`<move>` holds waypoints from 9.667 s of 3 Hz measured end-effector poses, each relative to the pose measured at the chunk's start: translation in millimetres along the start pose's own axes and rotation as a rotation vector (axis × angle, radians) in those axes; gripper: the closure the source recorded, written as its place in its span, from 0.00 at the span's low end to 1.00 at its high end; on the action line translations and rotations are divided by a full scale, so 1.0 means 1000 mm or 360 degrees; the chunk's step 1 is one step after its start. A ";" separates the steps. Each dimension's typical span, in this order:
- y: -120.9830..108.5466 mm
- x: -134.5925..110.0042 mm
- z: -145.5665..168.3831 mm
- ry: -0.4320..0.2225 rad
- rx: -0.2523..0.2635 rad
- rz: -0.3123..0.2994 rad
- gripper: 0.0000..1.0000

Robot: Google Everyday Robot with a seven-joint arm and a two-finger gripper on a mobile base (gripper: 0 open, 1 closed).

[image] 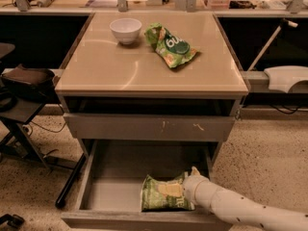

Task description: Pick green jalapeno chip bag from middle drawer and place on counter

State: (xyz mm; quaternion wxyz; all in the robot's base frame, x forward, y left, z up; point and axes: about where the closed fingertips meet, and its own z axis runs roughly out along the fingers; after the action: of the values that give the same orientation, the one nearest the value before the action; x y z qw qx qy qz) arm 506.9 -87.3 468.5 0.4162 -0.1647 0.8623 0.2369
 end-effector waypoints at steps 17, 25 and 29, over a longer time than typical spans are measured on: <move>0.063 -0.148 -0.116 -0.0289 -0.0166 -0.0374 1.00; 0.047 -0.483 -0.344 -0.0999 0.0605 -0.0436 1.00; -0.057 -0.557 -0.317 -0.1340 0.0882 -0.0215 1.00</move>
Offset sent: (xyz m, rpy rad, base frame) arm -0.0106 0.0163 -0.0154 -0.0096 -0.0329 0.0231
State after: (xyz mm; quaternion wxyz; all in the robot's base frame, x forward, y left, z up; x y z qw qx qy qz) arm 665.3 -259.9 1068.0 0.7701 0.0065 0.6377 0.0175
